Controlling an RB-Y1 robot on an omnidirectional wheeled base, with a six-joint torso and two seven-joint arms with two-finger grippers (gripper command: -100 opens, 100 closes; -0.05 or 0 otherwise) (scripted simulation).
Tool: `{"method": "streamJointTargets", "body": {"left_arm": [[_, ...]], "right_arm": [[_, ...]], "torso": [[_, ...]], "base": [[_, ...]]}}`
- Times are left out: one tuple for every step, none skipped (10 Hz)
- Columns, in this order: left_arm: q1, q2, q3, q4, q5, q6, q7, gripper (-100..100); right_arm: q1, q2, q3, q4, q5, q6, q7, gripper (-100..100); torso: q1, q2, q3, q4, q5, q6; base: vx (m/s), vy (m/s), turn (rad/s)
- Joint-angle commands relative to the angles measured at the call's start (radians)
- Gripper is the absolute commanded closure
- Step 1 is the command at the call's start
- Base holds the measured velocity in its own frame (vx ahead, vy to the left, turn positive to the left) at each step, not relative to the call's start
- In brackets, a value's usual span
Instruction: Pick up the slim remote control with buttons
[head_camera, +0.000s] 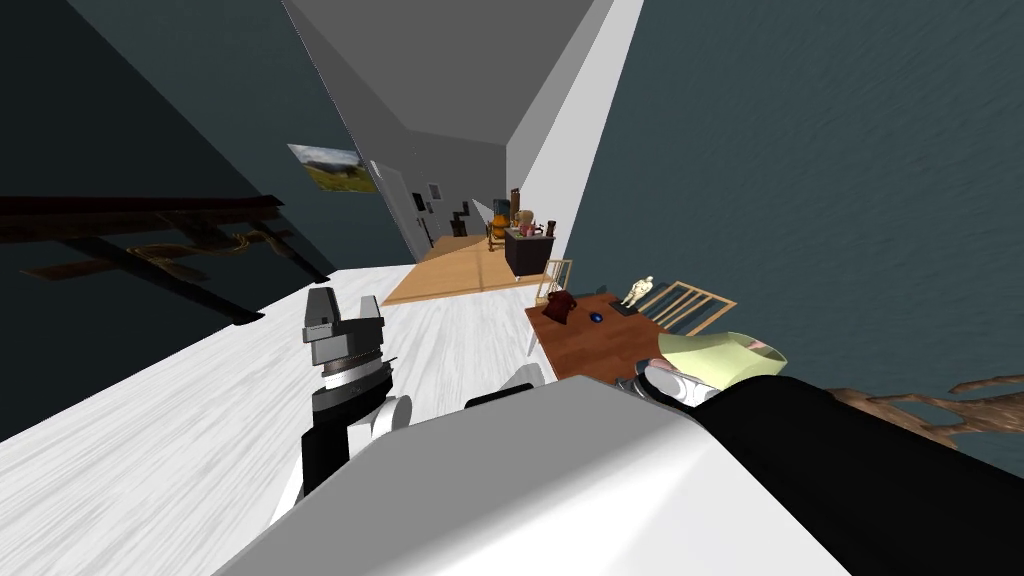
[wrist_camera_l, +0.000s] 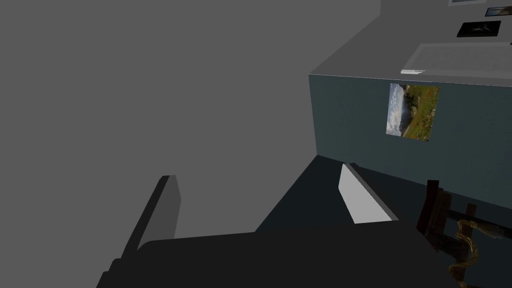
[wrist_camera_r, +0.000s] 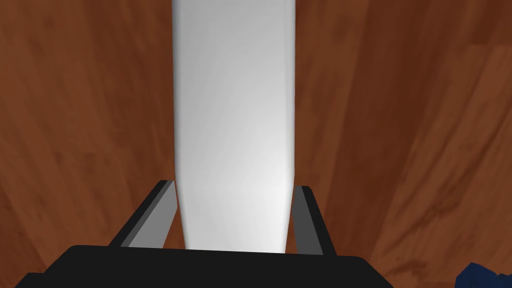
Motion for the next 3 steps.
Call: {"method": "streamJointTargets", "body": {"left_arm": [[0.000, 0.000, 0.000, 0.000, 0.000, 0.000, 0.000, 0], [0.000, 0.000, 0.000, 0.000, 0.000, 0.000, 0.000, 0], [0.000, 0.000, 0.000, 0.000, 0.000, 0.000, 0.000, 0]], "right_arm": [[-0.001, -0.027, -0.016, -0.018, -0.012, -0.029, -0.002, 100], [-0.004, -0.017, -0.008, -0.014, -0.003, -0.017, -0.006, 100], [-0.004, -0.019, -0.009, -0.015, -0.003, -0.021, -0.009, 0]], "torso": [[0.000, 0.000, 0.000, 0.000, 0.000, 0.000], [0.001, 0.001, 0.000, 0.000, 0.000, -0.001], [0.000, 0.000, 0.000, 0.000, 0.000, -0.001]], "base": [[-0.028, 0.038, -0.078], [-0.012, 0.014, -0.008], [0.000, 0.000, 0.000]]}}
